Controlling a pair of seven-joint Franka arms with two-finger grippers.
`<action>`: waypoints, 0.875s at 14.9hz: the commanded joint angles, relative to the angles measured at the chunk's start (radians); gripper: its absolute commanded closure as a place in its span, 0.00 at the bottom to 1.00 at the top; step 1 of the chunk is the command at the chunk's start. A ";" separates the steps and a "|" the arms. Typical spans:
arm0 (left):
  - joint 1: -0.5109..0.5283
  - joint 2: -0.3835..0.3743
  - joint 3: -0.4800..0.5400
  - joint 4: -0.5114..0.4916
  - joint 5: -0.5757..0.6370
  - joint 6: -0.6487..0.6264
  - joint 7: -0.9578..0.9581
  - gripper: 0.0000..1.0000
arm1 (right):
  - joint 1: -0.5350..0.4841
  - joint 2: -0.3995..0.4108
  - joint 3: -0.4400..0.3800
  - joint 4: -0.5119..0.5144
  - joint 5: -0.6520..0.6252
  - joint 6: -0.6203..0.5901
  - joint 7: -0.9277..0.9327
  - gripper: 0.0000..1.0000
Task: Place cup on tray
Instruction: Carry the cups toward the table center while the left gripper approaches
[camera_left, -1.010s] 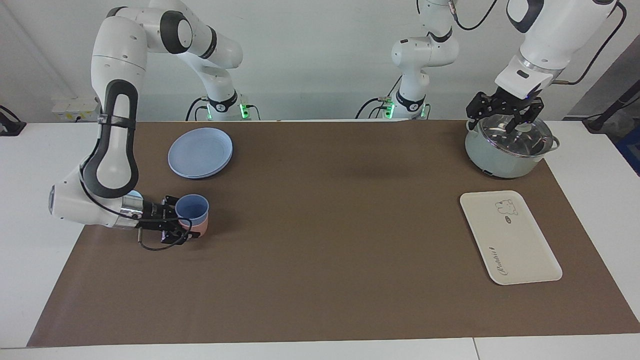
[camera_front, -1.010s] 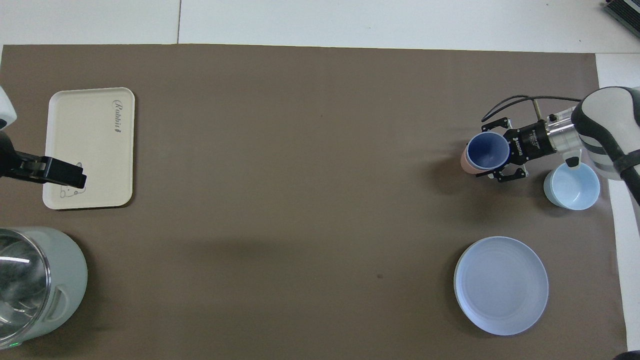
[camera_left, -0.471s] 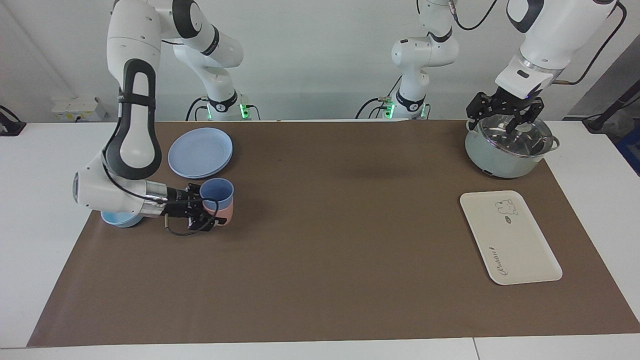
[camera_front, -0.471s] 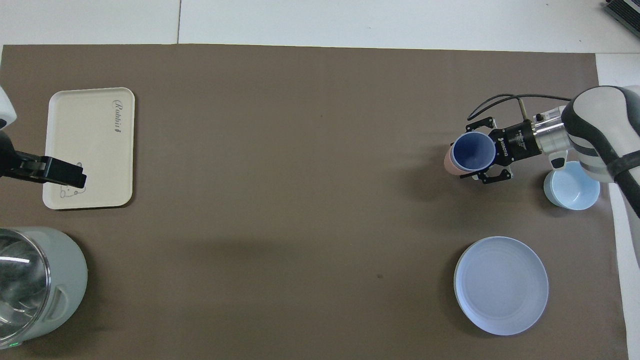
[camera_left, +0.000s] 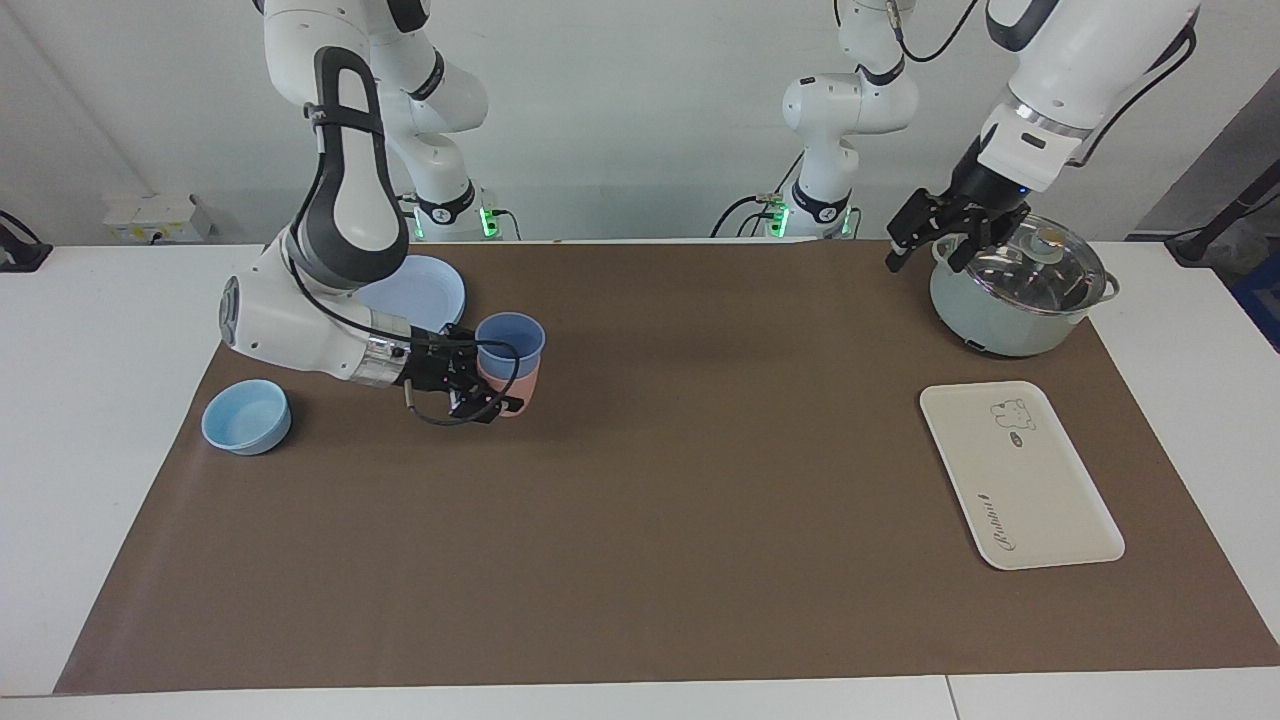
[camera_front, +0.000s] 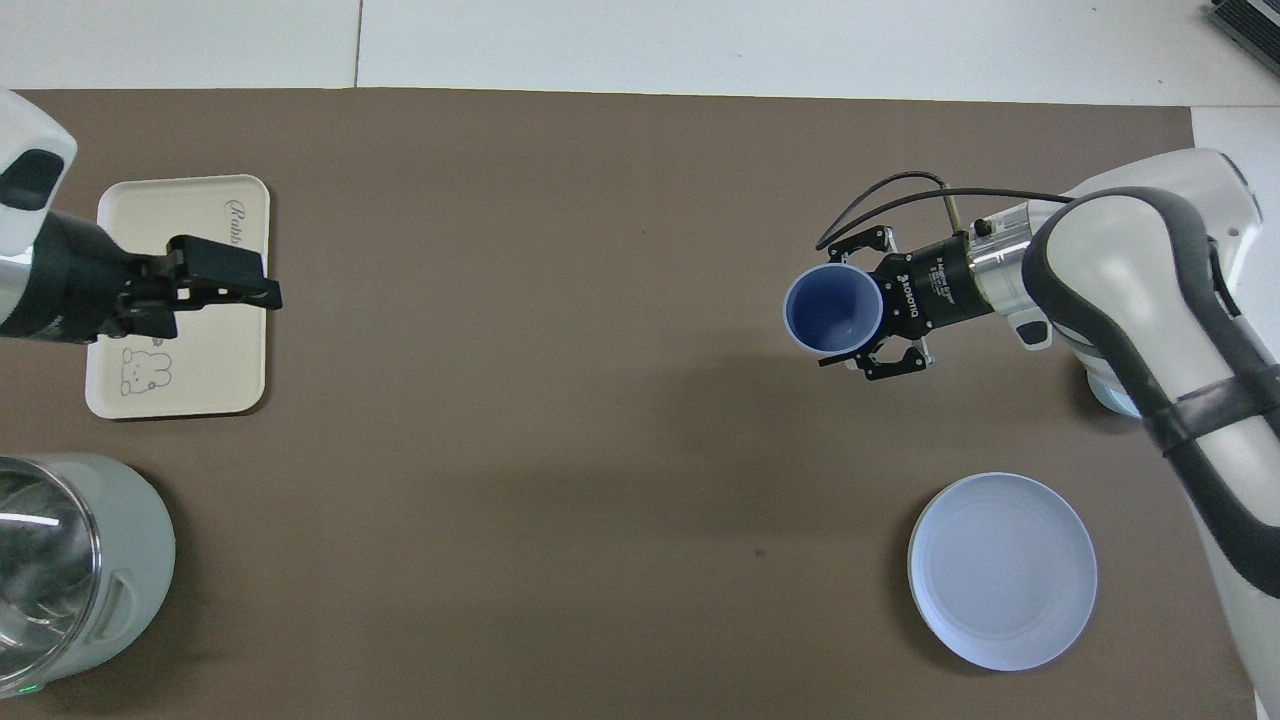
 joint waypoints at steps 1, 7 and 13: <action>-0.139 -0.019 0.012 -0.051 -0.016 0.113 -0.218 0.00 | 0.056 -0.047 -0.003 -0.037 0.037 0.057 0.063 1.00; -0.369 -0.059 0.012 -0.219 -0.016 0.491 -0.519 0.00 | 0.147 -0.056 -0.003 -0.034 0.103 0.128 0.132 1.00; -0.458 0.001 0.012 -0.221 -0.002 0.629 -0.585 0.05 | 0.194 -0.059 -0.001 -0.028 0.103 0.171 0.177 1.00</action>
